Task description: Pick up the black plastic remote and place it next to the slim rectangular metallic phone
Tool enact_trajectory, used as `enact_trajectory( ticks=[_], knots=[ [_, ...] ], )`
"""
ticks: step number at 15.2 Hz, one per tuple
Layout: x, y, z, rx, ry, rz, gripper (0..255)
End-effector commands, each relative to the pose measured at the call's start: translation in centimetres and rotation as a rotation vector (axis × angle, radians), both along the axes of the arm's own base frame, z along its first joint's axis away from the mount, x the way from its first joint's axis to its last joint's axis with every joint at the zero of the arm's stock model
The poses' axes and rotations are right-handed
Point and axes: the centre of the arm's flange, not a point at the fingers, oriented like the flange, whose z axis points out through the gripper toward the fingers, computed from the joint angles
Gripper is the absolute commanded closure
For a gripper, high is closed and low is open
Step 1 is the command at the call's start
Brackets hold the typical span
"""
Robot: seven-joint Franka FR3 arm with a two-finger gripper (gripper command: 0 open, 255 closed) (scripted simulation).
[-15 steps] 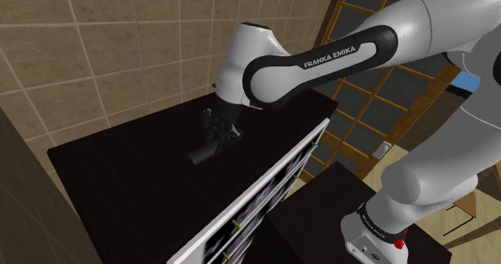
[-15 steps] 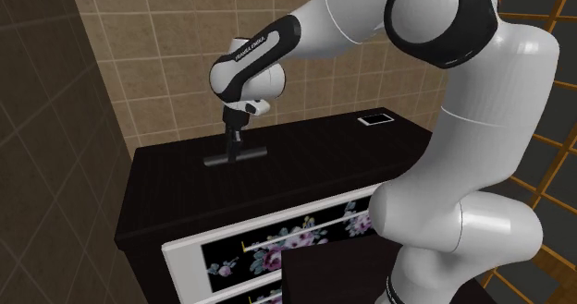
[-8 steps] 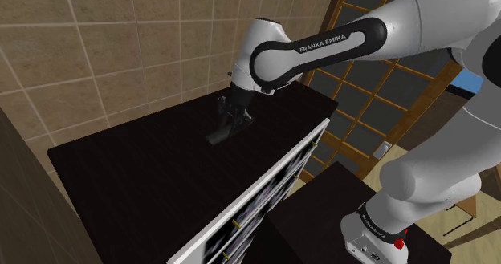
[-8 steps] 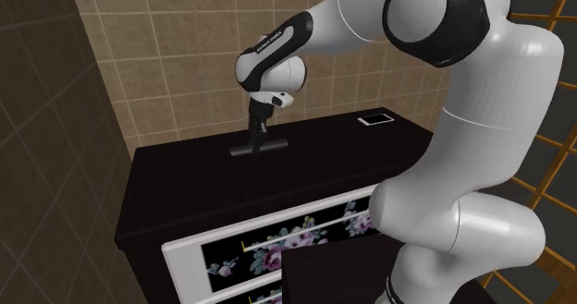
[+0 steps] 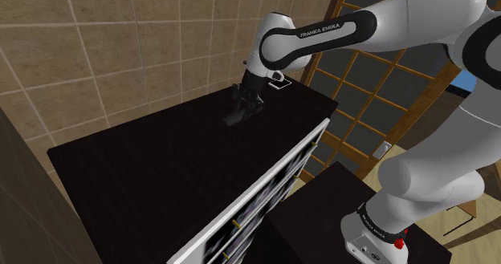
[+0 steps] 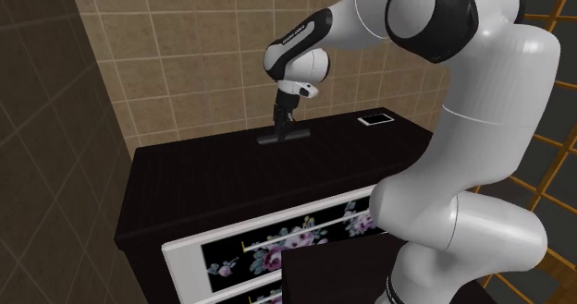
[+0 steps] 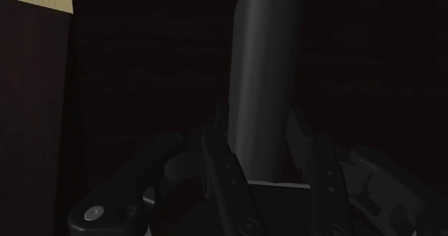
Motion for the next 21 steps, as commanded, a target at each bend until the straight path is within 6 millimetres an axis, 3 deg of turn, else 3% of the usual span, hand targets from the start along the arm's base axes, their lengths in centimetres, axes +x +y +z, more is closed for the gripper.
enact_trajectory(
  ticks=[1,21],
  knots=[
    [1.6,-2.6,-0.1,0.0,0.0,0.002,255],
    [14.3,-25.7,0.1,0.0,0.0,0.002,255]
  ],
)
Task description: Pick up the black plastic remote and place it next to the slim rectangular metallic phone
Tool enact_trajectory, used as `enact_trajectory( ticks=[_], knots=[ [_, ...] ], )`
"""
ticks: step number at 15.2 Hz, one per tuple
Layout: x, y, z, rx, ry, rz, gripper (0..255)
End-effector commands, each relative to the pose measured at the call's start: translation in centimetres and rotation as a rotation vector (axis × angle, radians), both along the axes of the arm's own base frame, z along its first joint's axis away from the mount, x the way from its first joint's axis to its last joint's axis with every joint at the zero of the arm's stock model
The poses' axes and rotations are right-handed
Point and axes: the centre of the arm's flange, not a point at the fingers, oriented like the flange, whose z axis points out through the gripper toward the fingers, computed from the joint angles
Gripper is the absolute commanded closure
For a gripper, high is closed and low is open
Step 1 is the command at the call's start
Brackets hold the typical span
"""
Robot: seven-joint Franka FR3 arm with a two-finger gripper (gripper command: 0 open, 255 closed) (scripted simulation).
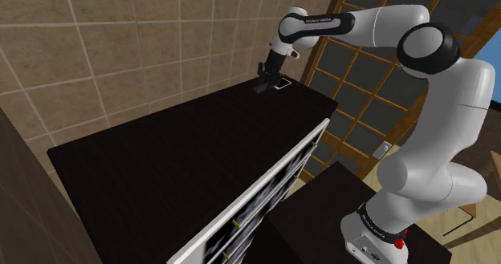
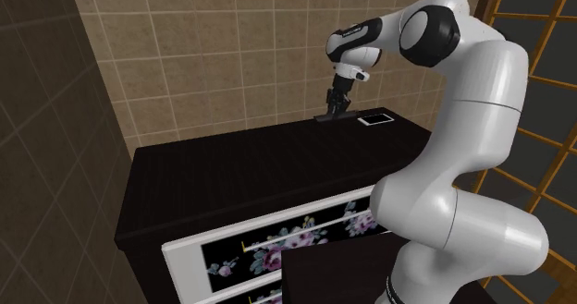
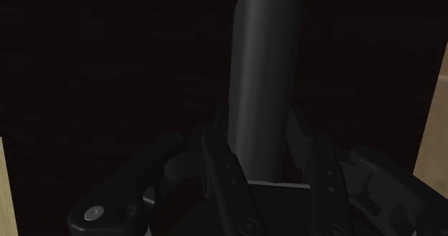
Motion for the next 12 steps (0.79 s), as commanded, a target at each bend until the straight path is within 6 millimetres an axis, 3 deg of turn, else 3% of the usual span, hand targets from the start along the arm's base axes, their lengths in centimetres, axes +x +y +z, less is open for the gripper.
enact_trajectory(
  ticks=[1,4,12],
  knots=[
    [1.3,-2.4,0.2,-0.001,0.0,0.0,255],
    [3.0,-5.5,0.2,-0.001,0.0,0.0,255],
    [3.0,-5.5,-4.0,-0.001,0.0,0.0,255]
  ],
)
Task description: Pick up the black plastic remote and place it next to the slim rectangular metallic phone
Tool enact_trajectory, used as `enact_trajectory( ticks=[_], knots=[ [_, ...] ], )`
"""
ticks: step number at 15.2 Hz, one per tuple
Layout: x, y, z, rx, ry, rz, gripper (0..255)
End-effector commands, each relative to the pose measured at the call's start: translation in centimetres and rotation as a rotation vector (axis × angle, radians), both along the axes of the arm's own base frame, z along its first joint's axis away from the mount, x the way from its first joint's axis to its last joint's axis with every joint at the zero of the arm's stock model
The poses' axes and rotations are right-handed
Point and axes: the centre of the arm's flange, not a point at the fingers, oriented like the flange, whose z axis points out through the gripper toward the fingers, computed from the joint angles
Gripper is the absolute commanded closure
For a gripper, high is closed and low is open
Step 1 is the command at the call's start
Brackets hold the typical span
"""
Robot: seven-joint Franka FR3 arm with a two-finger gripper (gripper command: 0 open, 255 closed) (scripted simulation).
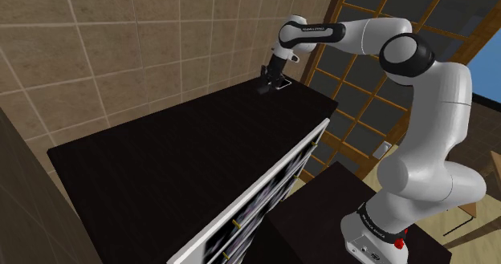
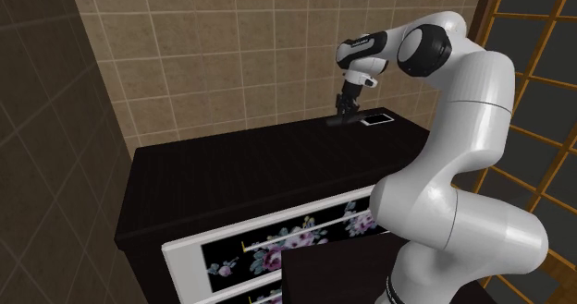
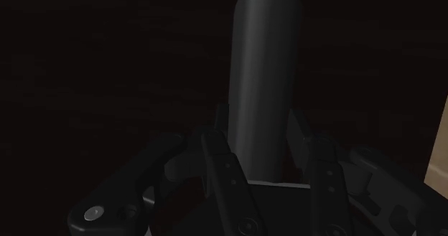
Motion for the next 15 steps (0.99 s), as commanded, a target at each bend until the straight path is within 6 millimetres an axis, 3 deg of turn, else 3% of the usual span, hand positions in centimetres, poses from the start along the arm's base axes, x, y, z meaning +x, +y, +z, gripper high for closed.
enact_trajectory(
  ticks=[1,7,14,15],
  knots=[
    [0.0,0.0,-1.0,0.0,-0.001,0.0,255],
    [0.0,0.0,-4.0,0.0,-0.001,0.0,255],
    [0.0,0.0,-4.0,0.0,-0.001,0.0,255],
    [0.0,0.0,-4.0,0.0,-0.001,0.0,0]
  ],
)
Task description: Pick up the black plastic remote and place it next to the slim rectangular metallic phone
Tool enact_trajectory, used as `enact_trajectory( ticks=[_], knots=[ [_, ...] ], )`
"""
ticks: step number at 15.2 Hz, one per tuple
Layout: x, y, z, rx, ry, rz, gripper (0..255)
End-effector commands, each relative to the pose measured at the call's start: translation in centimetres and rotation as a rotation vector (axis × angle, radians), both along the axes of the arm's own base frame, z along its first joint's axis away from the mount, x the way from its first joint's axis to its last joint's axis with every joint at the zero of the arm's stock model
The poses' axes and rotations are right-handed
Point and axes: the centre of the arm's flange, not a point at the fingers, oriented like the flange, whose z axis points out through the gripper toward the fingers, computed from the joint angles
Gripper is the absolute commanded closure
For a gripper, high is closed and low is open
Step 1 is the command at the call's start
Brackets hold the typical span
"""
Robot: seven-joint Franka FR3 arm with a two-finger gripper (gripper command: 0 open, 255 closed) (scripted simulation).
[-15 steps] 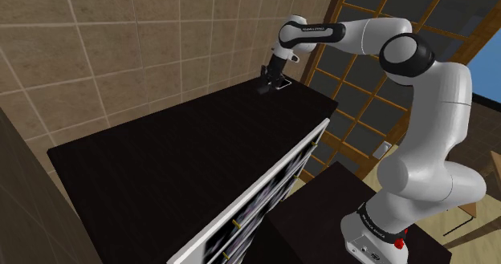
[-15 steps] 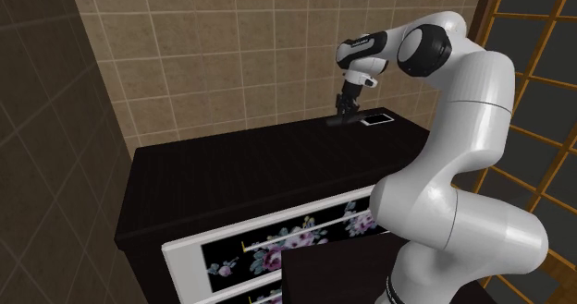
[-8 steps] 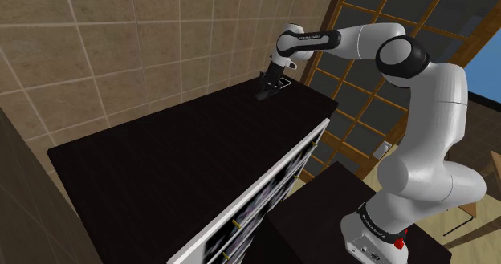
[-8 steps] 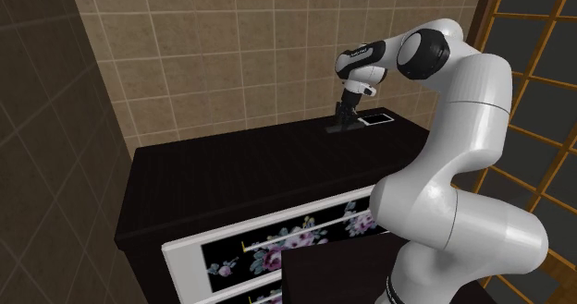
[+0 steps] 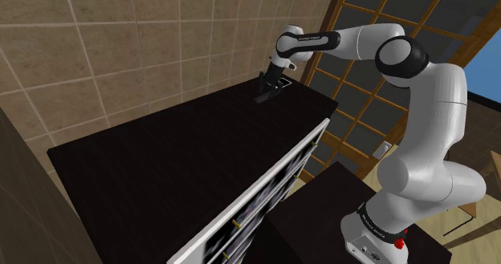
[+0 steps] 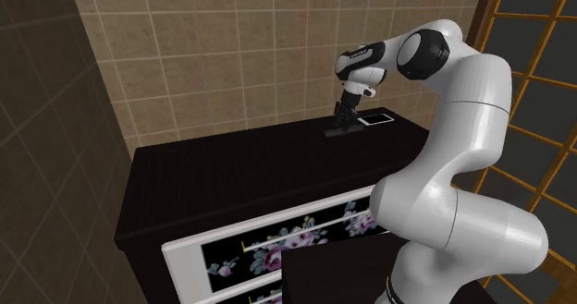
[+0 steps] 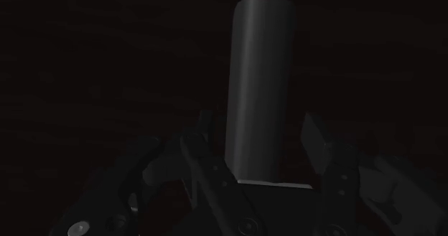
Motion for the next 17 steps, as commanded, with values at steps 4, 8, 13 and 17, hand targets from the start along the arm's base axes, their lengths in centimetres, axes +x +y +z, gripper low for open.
enact_trajectory(
  ticks=[4,8,13,17],
  knots=[
    [0.0,0.0,0.0,0.0,0.0,0.0,0],
    [0.0,-0.9,3.9,0.0,0.0,0.0,0],
    [0.0,-1.1,4.9,0.0,0.0,0.0,0],
    [0.0,-1.1,4.9,0.0,0.0,0.0,0]
  ],
)
